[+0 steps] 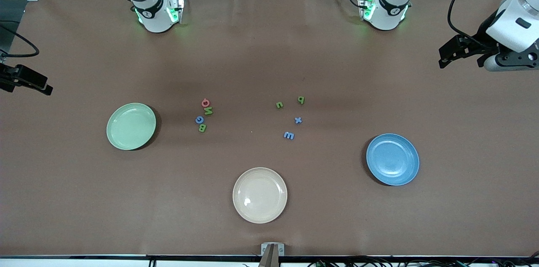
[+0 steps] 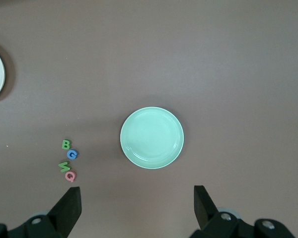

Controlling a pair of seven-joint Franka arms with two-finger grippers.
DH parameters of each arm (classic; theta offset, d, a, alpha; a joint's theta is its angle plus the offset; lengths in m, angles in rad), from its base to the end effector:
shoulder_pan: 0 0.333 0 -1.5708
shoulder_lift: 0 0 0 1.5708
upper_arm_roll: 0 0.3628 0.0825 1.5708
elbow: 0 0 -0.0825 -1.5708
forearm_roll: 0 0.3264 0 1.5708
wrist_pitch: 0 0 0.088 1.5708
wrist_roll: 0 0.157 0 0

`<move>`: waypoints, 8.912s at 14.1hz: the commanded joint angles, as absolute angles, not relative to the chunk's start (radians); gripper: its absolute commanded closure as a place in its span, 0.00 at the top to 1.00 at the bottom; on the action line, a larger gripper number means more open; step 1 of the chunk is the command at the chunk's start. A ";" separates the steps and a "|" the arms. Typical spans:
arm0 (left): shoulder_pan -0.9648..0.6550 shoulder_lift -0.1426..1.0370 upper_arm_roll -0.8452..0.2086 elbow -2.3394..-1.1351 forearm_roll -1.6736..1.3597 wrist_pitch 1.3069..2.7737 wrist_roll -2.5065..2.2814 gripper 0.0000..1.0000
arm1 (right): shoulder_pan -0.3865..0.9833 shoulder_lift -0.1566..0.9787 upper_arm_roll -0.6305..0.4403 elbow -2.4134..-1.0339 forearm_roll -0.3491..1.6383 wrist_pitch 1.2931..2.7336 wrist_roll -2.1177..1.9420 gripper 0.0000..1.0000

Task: Sort upper and lower case letters into plates
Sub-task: 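Raise both grippers from rest and swing them toward the letters, then lower the right gripper to green B while the left gripper reaches green b, then close the right gripper on B while the left gripper grasps b, then carry B to the green plate while the left gripper carries b to blue plate, then release B and reach blue G while the left gripper reaches blue x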

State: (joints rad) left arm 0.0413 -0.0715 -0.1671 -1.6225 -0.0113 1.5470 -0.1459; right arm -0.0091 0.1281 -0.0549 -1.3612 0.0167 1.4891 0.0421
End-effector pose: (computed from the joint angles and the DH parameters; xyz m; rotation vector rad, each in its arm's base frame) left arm 0.4644 -0.0639 0.6319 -3.1402 -0.0319 0.0076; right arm 0.5339 -0.0291 0.6342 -3.1277 0.1632 -0.0001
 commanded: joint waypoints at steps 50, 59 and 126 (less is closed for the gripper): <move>-0.227 0.568 -0.546 -2.079 0.414 2.514 -0.885 0.54 | 0.453 0.575 -0.037 -1.916 0.115 2.388 0.408 0.85; -0.227 0.604 -0.543 -2.042 0.416 2.505 -0.887 0.42 | 0.451 0.569 -0.035 -1.930 0.117 2.387 0.407 0.31; -0.216 0.768 -0.569 -1.680 0.511 2.278 -1.255 0.62 | 0.411 0.449 -0.038 -1.990 0.117 2.365 0.713 0.98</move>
